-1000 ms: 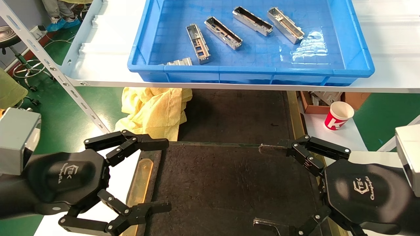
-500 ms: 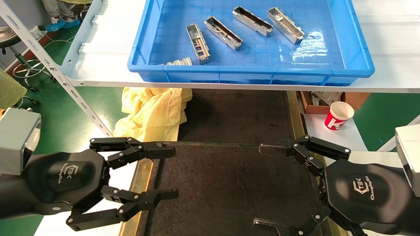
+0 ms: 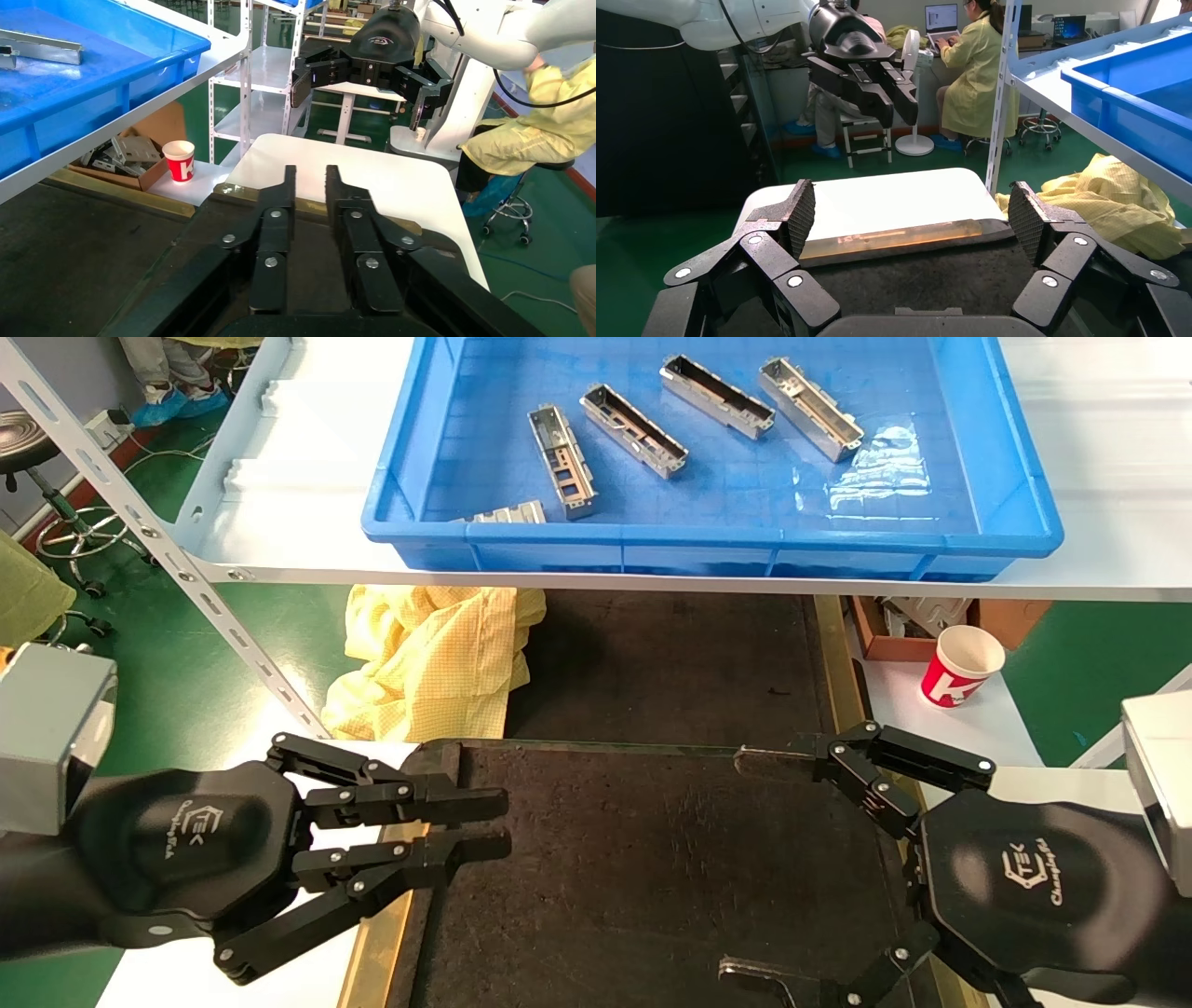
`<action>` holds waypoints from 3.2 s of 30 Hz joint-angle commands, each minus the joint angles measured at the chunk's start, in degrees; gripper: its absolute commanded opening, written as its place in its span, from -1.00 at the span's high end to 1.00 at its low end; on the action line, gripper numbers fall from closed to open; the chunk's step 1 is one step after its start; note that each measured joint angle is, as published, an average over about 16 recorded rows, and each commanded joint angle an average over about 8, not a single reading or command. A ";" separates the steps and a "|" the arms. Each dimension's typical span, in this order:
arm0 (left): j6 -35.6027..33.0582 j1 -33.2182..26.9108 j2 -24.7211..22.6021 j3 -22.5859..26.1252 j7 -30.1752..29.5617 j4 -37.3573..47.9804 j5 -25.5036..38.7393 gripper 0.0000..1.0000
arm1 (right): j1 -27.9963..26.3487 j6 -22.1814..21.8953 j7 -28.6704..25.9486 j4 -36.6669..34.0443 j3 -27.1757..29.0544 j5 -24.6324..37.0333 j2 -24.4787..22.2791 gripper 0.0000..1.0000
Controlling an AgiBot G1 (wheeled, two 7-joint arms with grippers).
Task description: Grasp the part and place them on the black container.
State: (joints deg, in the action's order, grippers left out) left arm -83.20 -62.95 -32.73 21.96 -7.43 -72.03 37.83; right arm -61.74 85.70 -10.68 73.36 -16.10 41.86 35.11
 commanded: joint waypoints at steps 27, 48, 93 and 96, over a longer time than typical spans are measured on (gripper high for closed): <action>0.00 -0.01 0.00 0.01 0.00 0.01 0.00 1.00 | -35.82 -7.48 -4.91 -25.26 -9.93 20.60 17.60 -1.00; 0.00 -0.01 0.00 0.01 0.01 0.01 -0.01 1.00 | -55.00 -28.76 10.88 -64.26 -17.16 36.47 37.13 -1.00; 0.00 -0.01 0.00 0.03 0.01 0.01 -0.02 1.00 | -52.27 -40.03 14.43 -71.05 -16.18 34.59 41.93 1.00; 0.00 -0.01 0.00 0.03 0.01 0.01 -0.02 1.00 | -52.10 -40.14 14.36 -70.92 -16.24 34.57 41.97 1.00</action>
State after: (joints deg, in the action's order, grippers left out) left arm -83.19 -62.96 -32.72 21.99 -7.42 -72.03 37.81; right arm -113.88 45.60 3.67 2.42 -32.36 76.45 77.06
